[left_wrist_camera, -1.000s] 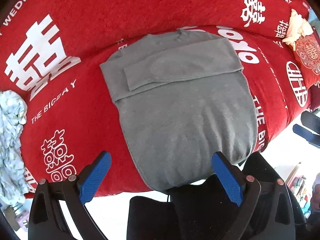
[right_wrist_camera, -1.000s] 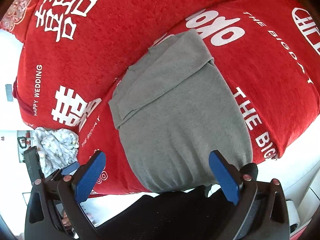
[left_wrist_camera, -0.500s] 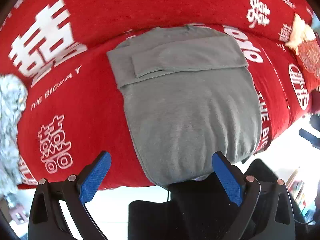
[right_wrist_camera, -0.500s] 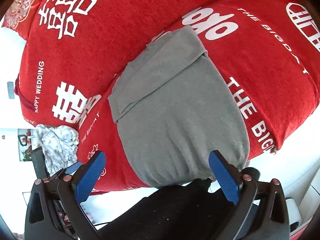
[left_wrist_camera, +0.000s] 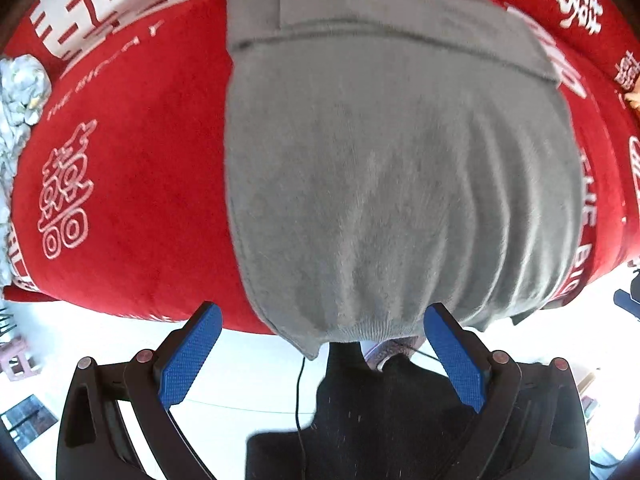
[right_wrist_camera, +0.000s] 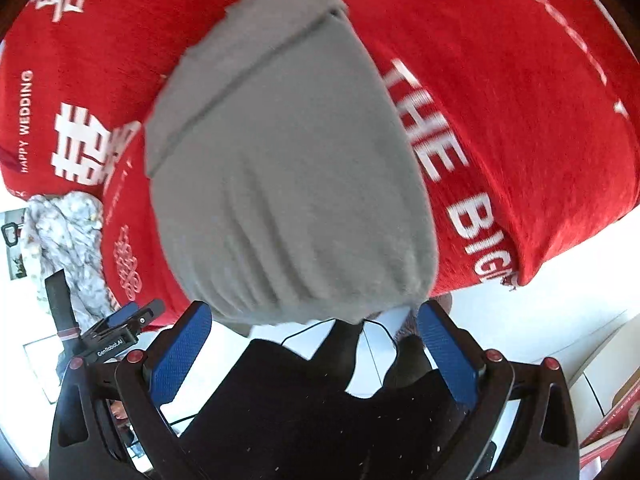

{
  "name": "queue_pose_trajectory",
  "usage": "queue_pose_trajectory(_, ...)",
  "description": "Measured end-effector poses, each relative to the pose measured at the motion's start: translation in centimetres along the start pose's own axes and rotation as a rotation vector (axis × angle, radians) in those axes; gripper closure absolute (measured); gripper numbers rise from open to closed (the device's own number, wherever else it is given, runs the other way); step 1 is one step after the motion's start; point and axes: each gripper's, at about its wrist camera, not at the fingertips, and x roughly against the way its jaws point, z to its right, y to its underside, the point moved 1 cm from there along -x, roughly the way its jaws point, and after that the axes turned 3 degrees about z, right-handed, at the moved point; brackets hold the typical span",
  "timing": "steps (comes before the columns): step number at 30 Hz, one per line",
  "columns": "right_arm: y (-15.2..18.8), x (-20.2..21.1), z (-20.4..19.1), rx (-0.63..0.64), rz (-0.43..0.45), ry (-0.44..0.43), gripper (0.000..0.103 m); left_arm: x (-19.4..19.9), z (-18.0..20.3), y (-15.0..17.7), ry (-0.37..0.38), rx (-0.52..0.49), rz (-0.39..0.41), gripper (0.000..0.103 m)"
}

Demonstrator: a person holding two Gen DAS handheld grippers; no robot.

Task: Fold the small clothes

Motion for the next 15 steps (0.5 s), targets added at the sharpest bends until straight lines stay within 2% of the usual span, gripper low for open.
queue_pose_trajectory(5,0.1,-2.4,2.0,0.000,-0.034,-0.006,0.000,-2.1,0.7,0.6,-0.017,0.019,0.006,0.002)
queue_pose_trajectory(15,-0.5,-5.0,2.6,0.070,-0.049,-0.009,0.000,-3.5,-0.2,0.9,-0.020,0.070,0.050,0.002)
